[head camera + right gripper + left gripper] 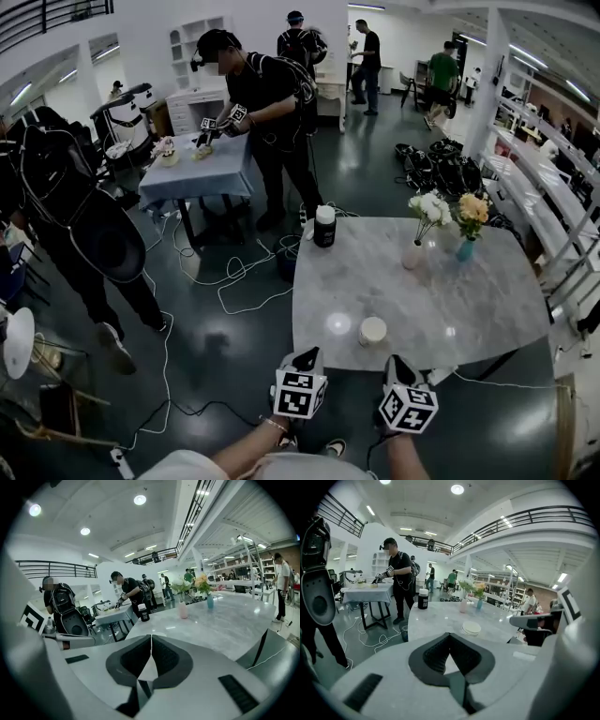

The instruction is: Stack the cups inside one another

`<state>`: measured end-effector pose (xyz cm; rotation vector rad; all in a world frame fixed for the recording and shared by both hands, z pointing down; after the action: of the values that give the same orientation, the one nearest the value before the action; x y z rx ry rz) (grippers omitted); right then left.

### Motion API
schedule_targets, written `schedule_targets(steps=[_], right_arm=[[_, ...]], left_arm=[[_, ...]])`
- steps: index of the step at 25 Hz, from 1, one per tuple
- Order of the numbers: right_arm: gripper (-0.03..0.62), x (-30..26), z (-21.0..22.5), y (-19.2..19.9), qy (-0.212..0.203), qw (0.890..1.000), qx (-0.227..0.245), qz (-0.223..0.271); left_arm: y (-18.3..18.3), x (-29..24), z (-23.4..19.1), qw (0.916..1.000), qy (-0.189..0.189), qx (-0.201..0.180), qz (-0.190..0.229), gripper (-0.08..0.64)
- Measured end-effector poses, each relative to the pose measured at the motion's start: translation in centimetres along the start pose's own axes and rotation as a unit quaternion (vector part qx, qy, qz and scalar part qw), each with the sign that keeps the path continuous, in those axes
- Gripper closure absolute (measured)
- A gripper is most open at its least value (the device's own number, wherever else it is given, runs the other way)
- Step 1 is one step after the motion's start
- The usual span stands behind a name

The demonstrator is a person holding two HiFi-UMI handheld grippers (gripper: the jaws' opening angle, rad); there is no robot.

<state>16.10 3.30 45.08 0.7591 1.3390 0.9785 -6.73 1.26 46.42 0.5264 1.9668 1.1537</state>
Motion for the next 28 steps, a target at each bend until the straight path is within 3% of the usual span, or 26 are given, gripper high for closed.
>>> schedule_targets(steps=[5,13,28], right_arm=[[0.580,1.0,-1.5,-0.1,0.029,0.999,-0.006,0.012],[0.580,1.9,-2.9,0.7,0.037,0.999,-0.007,0.010],[0.584,2.2,-2.1,0.6,0.025,1.000,0.004,0.006]], left_arm=[[-0.5,-0.2,-0.8,0.9994,0.033,-0.011,-0.002,0.565],[-0.4,-0.7,-0.1,0.9979,0.063,-0.013,-0.006,0.565],[-0.2,-1.0,1.5,0.9982,0.058,-0.011,0.000,0.565]])
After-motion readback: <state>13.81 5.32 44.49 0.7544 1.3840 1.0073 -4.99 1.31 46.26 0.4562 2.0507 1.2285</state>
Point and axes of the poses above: the fingertips, and each gripper's own axes: x backward along the fingers, z to its right, y out of its underside, the point moved 8 cm from there along x, backward along the fingers, and after that the axes turned 15 degrees about y, right-handed, at the moved point
